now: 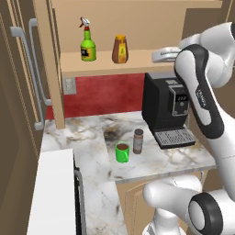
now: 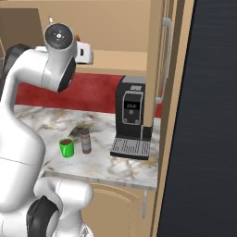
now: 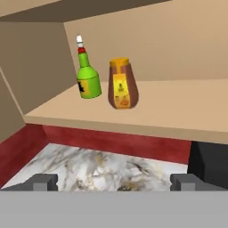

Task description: Pick the cinnamon and honey bottle from the cabinet and place them next to the mug.

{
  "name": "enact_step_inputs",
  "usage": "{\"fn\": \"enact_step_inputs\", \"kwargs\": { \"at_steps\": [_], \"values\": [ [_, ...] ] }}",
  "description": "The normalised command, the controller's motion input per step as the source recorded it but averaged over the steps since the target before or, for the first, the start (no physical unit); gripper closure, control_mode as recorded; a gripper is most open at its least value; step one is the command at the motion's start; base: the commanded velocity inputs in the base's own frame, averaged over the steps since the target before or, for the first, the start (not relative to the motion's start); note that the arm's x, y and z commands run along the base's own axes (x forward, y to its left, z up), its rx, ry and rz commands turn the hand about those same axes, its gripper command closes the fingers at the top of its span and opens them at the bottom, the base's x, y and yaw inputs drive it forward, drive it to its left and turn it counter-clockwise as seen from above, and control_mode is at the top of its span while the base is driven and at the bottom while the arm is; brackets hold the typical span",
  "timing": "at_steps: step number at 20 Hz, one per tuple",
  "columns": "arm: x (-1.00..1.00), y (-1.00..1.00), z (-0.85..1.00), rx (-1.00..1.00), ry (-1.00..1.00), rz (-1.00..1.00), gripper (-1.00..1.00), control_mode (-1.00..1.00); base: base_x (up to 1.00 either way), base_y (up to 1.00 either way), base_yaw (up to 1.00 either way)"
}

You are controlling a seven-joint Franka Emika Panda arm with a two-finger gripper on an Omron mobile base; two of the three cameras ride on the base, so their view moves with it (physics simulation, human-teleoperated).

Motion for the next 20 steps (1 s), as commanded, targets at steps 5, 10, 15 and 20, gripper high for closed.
{"fn": "enact_step_inputs", "kwargs": {
  "at_steps": [5, 10, 15, 20],
  "values": [
    [0.34, 0.07, 0.09, -0.05, 0.11, -0.04, -1.0, -1.0, 0.0, 0.0, 0.0],
    [0.32, 0.28, 0.09, -0.04, 0.03, 0.0, -1.0, -1.0, 0.0, 0.0, 0.0],
    [0.21, 0.39, 0.05, -0.05, 0.0, 0.0, -1.0, -1.0, 0.0, 0.0, 0.0],
    [0.1, 0.06, 0.0, -0.08, 0.0, 0.0, -1.0, -1.0, 0.0, 0.0, 0.0]
  ]
}}
